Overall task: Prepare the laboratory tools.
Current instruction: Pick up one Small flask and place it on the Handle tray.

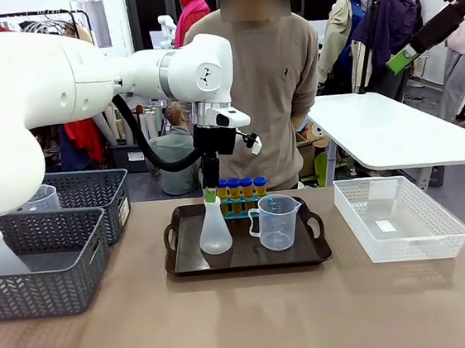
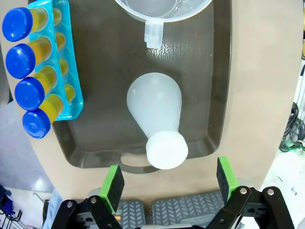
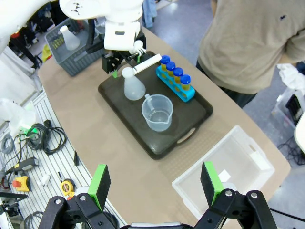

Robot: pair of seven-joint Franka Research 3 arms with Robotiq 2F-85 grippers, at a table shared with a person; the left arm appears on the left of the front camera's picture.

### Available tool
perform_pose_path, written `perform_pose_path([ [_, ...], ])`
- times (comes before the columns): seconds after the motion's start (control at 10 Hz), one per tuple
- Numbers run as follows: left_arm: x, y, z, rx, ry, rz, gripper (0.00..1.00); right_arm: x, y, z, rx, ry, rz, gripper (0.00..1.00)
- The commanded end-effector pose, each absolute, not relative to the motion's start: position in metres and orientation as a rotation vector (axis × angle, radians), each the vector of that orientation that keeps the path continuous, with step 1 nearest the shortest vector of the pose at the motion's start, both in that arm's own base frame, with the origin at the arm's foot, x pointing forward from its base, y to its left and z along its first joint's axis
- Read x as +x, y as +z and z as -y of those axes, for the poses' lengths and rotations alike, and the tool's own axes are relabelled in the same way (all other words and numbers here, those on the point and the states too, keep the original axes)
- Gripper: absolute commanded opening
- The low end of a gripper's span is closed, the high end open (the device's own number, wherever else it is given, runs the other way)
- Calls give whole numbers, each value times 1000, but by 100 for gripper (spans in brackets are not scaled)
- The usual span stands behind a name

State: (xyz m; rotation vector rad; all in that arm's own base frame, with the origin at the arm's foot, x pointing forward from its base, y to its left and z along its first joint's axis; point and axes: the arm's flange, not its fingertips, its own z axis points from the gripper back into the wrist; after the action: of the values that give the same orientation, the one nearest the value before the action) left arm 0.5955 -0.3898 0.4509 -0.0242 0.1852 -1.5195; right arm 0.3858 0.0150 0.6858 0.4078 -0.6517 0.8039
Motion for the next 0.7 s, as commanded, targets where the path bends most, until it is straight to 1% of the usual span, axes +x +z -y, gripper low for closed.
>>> perform_pose_path([
  [0.0,596,453,389,-18,-1520,-183,100,386,687,-16,420,798,654,100],
  [0.1,596,451,390,-24,-1520,-185,100,386,687,-16,420,798,654,100],
  [0.4,559,506,349,-29,-1393,-81,100,386,687,-16,420,798,654,100],
  [0.6,542,537,323,-74,-1319,-31,100,386,687,-16,420,798,654,100],
])
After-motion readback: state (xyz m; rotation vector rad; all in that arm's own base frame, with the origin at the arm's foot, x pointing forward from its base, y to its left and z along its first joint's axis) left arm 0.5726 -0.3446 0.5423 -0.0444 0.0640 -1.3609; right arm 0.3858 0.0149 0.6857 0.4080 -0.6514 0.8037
